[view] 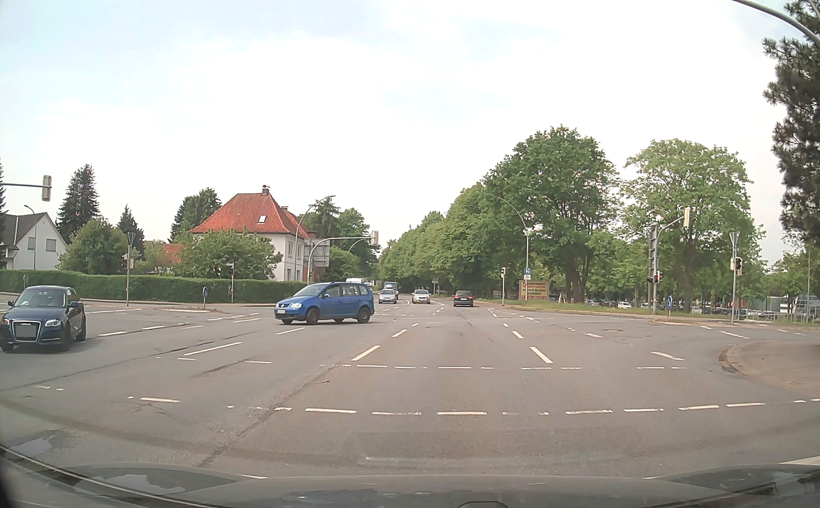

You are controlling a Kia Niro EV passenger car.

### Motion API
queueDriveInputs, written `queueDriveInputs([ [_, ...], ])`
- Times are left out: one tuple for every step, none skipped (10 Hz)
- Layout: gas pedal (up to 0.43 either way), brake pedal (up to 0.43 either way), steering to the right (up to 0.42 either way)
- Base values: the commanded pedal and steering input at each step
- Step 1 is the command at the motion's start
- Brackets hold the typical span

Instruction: Follow the waypoints while adhering to traffic rules and regulations

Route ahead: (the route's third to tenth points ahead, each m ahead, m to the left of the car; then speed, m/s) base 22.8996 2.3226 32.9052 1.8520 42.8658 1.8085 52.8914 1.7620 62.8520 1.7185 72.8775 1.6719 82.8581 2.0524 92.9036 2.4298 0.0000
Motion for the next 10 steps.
queueDriveInputs([
  [0.000, 0.000, 0.000],
  [0.000, 0.000, 0.000],
  [0.000, 0.000, 0.000],
  [0.000, 0.000, 0.000],
  [0.000, 0.000, 0.000],
  [0.000, 0.000, 0.000],
  [0.000, 0.000, 0.000],
  [0.000, 0.000, 0.000],
  [0.000, 0.000, 0.000],
  [0.000, 0.000, 0.000],
])
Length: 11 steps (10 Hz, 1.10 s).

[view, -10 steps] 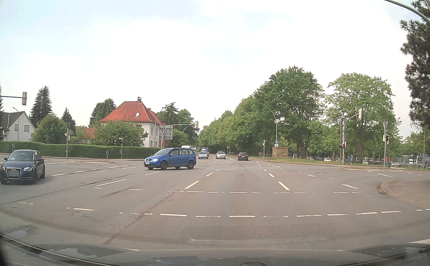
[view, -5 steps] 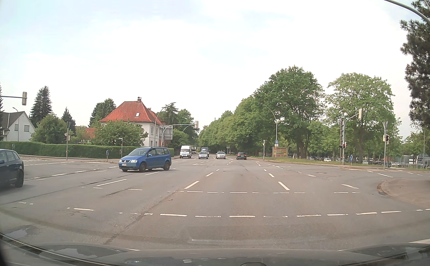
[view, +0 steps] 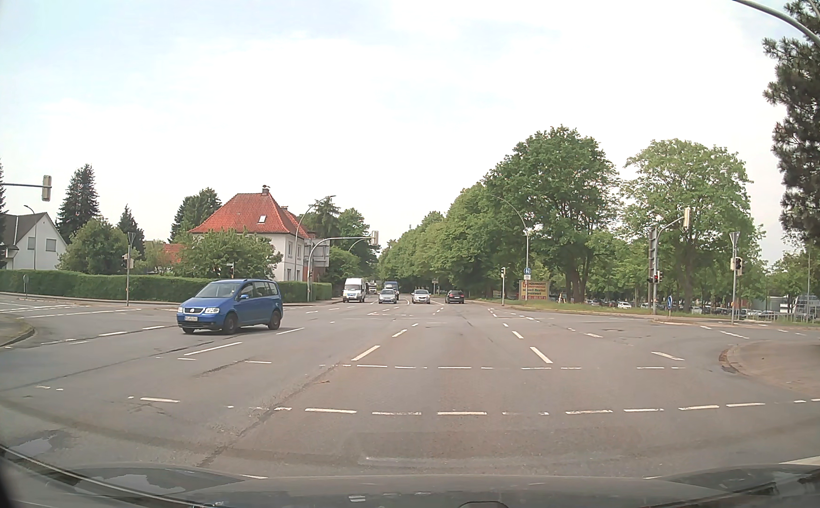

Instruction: Follow the waypoints while adhering to traffic rules and regulations

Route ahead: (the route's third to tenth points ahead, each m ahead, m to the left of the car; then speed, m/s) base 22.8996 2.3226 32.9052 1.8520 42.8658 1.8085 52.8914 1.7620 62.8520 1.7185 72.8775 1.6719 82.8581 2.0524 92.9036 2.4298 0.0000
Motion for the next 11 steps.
queueDriveInputs([
  [0.000, 0.000, 0.000],
  [0.000, 0.000, 0.000],
  [0.000, 0.000, 0.000],
  [0.000, 0.000, 0.000],
  [0.000, 0.000, 0.000],
  [0.000, 0.000, 0.000],
  [0.000, 0.000, 0.000],
  [0.000, 0.000, 0.000],
  [0.000, 0.000, 0.000],
  [0.000, 0.000, 0.000],
  [0.000, 0.000, 0.000],
])
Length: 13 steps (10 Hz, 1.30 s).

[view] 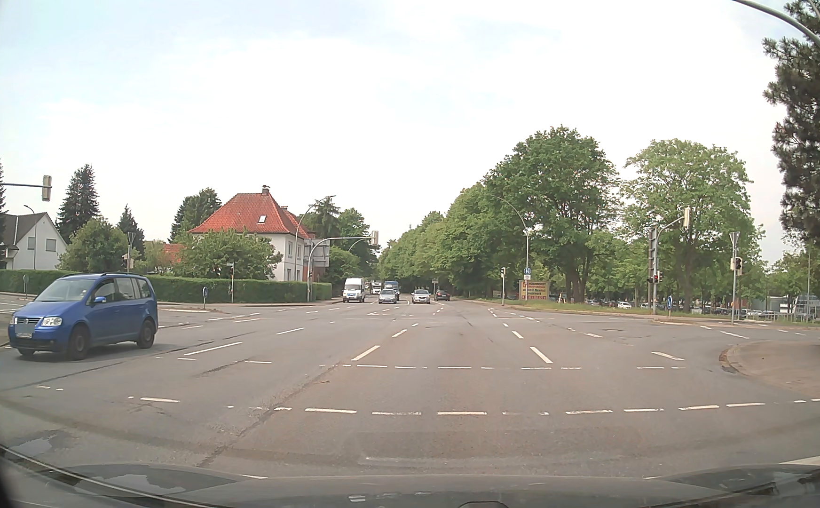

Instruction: Follow the waypoints while adhering to traffic rules and regulations

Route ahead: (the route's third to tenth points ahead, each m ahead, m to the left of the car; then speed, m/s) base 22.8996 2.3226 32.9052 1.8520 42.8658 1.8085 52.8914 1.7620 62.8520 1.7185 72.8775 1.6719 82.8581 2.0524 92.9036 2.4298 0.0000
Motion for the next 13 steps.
queueDriveInputs([
  [0.000, 0.000, 0.000],
  [0.000, 0.000, 0.000],
  [0.000, 0.000, 0.000],
  [0.000, 0.000, 0.000],
  [0.000, 0.000, 0.000],
  [0.000, 0.000, 0.000],
  [0.000, 0.000, 0.000],
  [0.000, 0.000, 0.000],
  [0.000, 0.000, 0.000],
  [0.000, 0.000, 0.000],
  [0.000, 0.000, 0.000],
  [0.000, 0.000, 0.000],
  [0.000, 0.000, 0.000],
])
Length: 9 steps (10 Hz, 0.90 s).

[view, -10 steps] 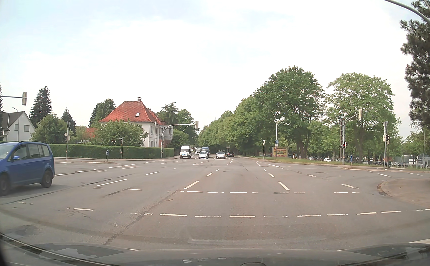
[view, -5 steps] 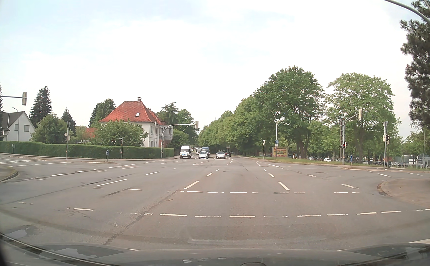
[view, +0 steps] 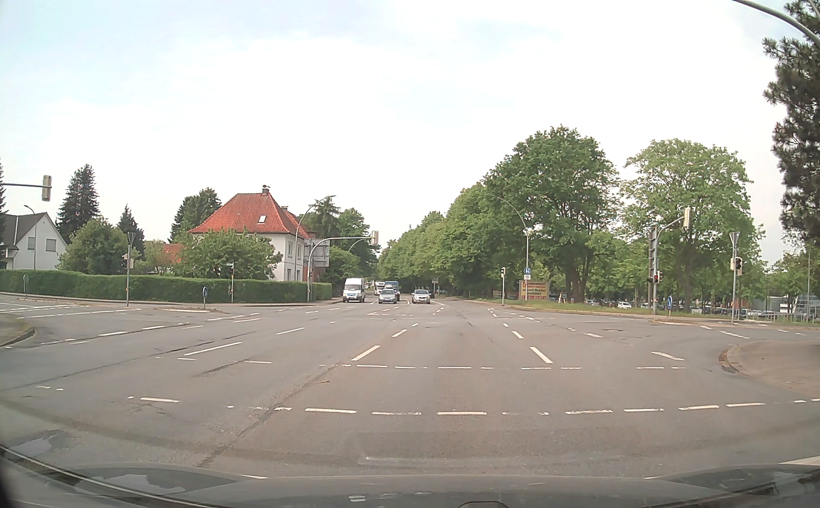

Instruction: Follow the waypoints while adhering to traffic rules and regulations

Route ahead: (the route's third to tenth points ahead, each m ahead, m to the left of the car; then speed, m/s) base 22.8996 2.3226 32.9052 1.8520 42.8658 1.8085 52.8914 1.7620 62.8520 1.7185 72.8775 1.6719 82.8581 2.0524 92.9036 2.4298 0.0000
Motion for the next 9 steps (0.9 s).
queueDriveInputs([
  [0.000, 0.000, 0.000],
  [0.000, 0.000, 0.000],
  [0.000, 0.000, 0.000],
  [0.000, 0.000, 0.000],
  [0.000, 0.000, 0.000],
  [0.000, 0.000, 0.000],
  [0.000, 0.000, 0.000],
  [0.000, 0.000, 0.000],
  [0.000, 0.000, 0.000],
])
